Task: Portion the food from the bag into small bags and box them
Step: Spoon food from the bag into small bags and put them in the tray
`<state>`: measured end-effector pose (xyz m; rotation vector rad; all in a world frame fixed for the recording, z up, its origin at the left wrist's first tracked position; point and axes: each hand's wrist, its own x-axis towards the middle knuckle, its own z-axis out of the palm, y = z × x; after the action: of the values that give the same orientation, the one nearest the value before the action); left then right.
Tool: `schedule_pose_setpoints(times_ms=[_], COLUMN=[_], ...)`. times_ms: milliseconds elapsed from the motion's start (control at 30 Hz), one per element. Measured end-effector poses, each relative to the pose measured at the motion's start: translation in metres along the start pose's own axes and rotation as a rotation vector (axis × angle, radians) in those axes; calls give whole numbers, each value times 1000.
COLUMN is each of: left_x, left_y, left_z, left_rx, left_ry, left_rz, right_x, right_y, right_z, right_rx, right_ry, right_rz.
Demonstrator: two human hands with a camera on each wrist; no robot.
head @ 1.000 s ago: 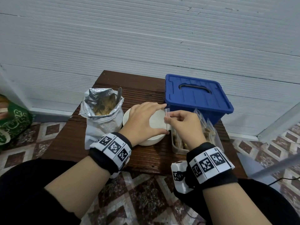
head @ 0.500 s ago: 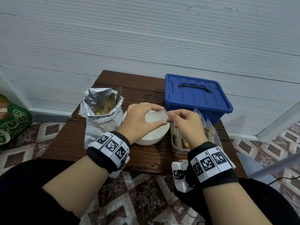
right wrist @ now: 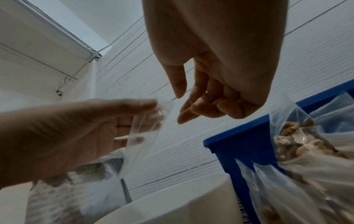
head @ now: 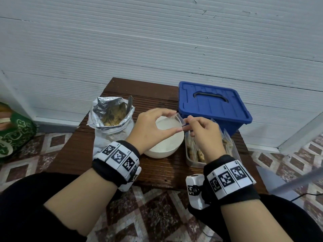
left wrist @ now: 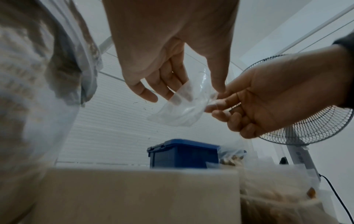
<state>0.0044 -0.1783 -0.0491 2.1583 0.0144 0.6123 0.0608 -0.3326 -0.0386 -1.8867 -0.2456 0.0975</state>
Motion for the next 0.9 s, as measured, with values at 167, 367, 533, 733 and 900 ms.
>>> schedule_pose_setpoints(times_ms=[167, 367, 533, 733, 900], left_x=[8, 25, 29, 17, 9], left_y=[27, 41, 11, -30, -39], left_z=[-26, -88, -138, -160, -160], left_rx=[-105, -205, -105, 14, -39], left_ry=[122, 361, 492, 338, 67], left_rz=[30, 9, -113, -331, -378], right_x=[-4, -8, -2, 11, 11], right_y=[-2, -20, -54, -72, -70], right_z=[-1, 18, 54, 100, 123], right_rx=[17, -16, -94, -229, -413], right_ry=[19, -66, -194, -186, -161], right_rz=[-21, -85, -201, -322, -490])
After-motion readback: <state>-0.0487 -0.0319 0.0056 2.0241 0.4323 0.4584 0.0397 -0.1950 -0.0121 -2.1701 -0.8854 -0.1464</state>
